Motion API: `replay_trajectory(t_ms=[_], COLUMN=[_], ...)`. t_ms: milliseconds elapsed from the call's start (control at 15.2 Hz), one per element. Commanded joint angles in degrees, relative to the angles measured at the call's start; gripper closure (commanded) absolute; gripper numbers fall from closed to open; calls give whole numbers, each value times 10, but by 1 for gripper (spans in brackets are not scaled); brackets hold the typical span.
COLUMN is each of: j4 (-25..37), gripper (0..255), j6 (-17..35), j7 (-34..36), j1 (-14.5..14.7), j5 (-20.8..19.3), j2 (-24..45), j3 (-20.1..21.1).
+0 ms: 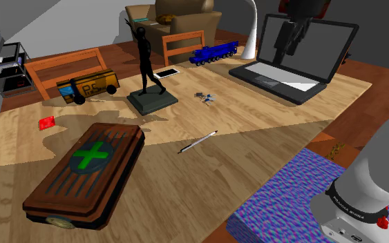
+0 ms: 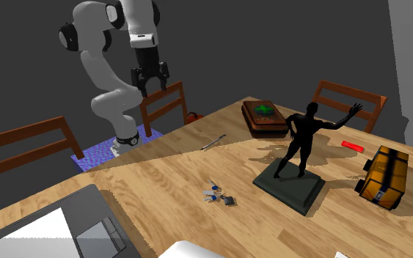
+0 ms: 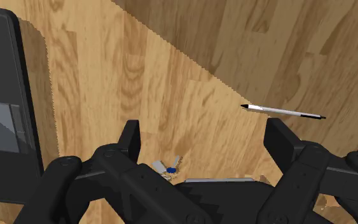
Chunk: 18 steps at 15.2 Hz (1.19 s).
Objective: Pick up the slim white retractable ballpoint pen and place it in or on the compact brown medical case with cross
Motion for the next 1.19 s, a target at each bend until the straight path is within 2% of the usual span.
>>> replay_trajectory(t_ms=[0, 594, 1122], j4=[0, -62, -108], gripper=[0, 0, 0], j6=[0, 179, 339], j7=[0, -176, -316], j1=[0, 88, 153], j5=[0, -40, -83], j2=[0, 97, 191], j3=[0, 17, 39])
